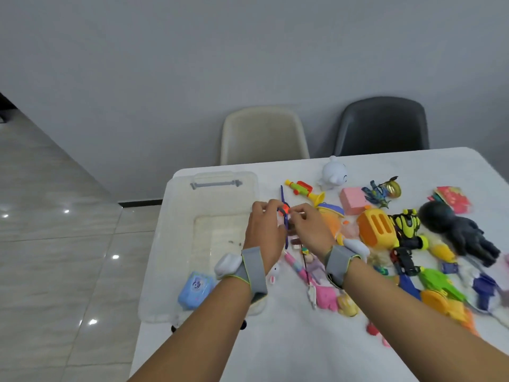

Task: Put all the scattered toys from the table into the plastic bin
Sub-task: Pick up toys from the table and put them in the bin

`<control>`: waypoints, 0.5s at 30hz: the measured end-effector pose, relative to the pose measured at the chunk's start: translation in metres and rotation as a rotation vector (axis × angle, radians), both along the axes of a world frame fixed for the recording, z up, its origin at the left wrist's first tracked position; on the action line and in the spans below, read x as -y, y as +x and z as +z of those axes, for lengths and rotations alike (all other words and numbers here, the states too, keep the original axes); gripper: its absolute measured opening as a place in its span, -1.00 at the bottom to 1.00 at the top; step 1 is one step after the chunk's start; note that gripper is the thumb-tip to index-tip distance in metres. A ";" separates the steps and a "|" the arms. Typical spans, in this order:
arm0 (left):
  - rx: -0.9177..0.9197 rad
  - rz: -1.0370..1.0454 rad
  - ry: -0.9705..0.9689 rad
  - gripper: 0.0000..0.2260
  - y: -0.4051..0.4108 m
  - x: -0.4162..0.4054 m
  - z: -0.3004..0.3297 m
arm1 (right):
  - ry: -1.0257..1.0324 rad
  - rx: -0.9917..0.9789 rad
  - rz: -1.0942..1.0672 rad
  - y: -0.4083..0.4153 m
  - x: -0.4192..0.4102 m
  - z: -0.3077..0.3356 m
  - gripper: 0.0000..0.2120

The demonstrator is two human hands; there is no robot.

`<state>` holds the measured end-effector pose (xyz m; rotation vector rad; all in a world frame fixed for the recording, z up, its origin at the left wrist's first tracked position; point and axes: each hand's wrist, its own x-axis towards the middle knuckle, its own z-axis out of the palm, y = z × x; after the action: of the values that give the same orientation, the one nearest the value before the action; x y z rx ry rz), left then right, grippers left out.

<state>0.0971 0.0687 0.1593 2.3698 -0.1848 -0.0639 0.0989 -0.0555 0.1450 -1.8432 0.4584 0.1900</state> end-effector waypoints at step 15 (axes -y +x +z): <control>-0.708 0.475 0.208 -0.44 -0.017 0.083 -0.118 | -0.688 -0.289 0.539 -0.030 0.043 -0.119 -0.67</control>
<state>0.0798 -0.0142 0.0413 2.3727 0.7466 -0.7022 0.0685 -0.0983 0.0257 -2.6100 0.2179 0.7463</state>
